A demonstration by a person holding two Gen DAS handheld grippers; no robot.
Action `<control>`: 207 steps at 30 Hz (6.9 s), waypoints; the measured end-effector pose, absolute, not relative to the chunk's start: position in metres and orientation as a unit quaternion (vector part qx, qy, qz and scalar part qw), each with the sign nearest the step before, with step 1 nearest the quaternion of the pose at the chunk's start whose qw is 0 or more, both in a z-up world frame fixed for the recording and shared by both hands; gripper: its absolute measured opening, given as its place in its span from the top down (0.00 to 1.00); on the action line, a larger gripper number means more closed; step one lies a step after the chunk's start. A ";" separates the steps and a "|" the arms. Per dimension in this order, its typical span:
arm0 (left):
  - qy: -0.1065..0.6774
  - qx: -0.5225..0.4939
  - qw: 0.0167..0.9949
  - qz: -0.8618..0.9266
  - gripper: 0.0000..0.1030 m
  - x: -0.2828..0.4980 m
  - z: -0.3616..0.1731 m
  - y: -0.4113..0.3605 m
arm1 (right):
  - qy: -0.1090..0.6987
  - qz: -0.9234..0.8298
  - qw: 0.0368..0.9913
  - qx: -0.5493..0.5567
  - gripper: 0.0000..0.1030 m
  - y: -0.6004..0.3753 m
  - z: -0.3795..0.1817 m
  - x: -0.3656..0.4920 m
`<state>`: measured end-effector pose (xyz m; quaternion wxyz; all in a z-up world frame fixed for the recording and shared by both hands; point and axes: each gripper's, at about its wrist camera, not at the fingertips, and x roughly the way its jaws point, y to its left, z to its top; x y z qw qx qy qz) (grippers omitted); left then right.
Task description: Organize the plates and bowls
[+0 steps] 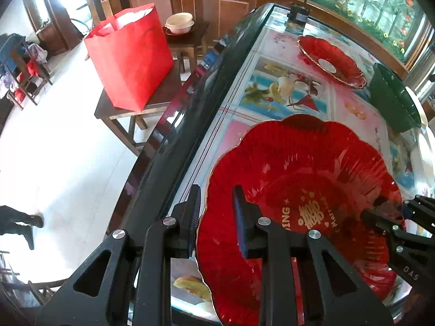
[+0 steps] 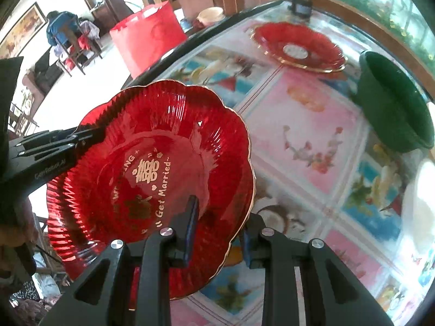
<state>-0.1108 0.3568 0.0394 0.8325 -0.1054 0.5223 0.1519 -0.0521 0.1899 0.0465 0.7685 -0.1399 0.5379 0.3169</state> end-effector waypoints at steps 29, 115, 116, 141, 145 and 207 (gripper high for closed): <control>0.487 -0.079 0.856 0.153 0.39 -0.117 0.058 0.362 | 0.559 0.316 0.762 -0.084 0.53 0.164 0.051 -0.048; 0.517 -0.049 0.854 -0.003 0.37 0.207 0.042 0.351 | 0.537 0.163 0.815 0.143 0.30 0.127 0.034 0.153; 0.517 -0.052 0.854 -0.008 0.37 0.208 0.042 0.351 | 0.537 0.163 0.815 0.143 0.30 0.128 0.034 0.154; 0.541 -0.050 0.839 -0.042 0.39 0.218 0.021 0.332 | 0.531 0.167 0.820 0.132 0.55 0.133 0.034 0.162; 0.539 -0.035 0.841 -0.037 0.77 0.215 0.021 0.326 | 0.536 0.181 0.814 0.129 0.74 0.137 0.032 0.163; 0.543 -0.122 0.827 0.074 0.85 -0.114 0.066 0.338 | 0.543 0.315 0.773 -0.094 0.74 0.188 0.056 -0.058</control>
